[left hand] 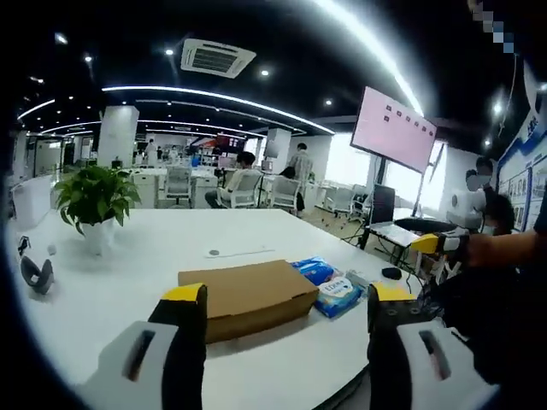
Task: Operate the shoe box by opening the lid, removing the specified soft item, and placing it in the target area until the item is outside and the box remains undamaged.
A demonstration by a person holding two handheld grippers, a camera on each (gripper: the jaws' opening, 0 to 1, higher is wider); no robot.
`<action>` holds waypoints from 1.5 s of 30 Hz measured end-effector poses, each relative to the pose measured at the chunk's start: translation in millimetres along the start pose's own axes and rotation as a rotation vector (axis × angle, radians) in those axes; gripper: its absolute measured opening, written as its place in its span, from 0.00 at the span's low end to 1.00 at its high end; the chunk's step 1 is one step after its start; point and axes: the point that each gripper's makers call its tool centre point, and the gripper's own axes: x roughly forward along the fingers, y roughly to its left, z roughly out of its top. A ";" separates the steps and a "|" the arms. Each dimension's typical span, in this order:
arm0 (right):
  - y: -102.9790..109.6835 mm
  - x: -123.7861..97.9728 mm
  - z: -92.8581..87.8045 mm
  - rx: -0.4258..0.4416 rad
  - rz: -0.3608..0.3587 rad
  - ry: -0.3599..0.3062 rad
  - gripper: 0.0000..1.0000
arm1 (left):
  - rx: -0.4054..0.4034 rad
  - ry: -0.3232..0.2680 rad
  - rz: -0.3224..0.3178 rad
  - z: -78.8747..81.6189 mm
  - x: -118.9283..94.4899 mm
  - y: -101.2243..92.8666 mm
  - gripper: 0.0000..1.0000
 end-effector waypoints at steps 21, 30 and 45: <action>0.8 -26.0 21.4 -0.005 -0.007 -0.121 0.92 | 0.021 -0.093 0.147 2.1 -34.3 11.9 0.90; -2.8 -31.1 5.6 -0.030 -0.023 -0.090 0.91 | 0.025 -0.071 0.164 -8.2 -35.4 12.0 0.89; -8.9 -21.5 -5.4 -0.038 -0.027 -0.053 0.91 | 0.005 0.004 0.199 -30.0 -25.5 14.5 0.83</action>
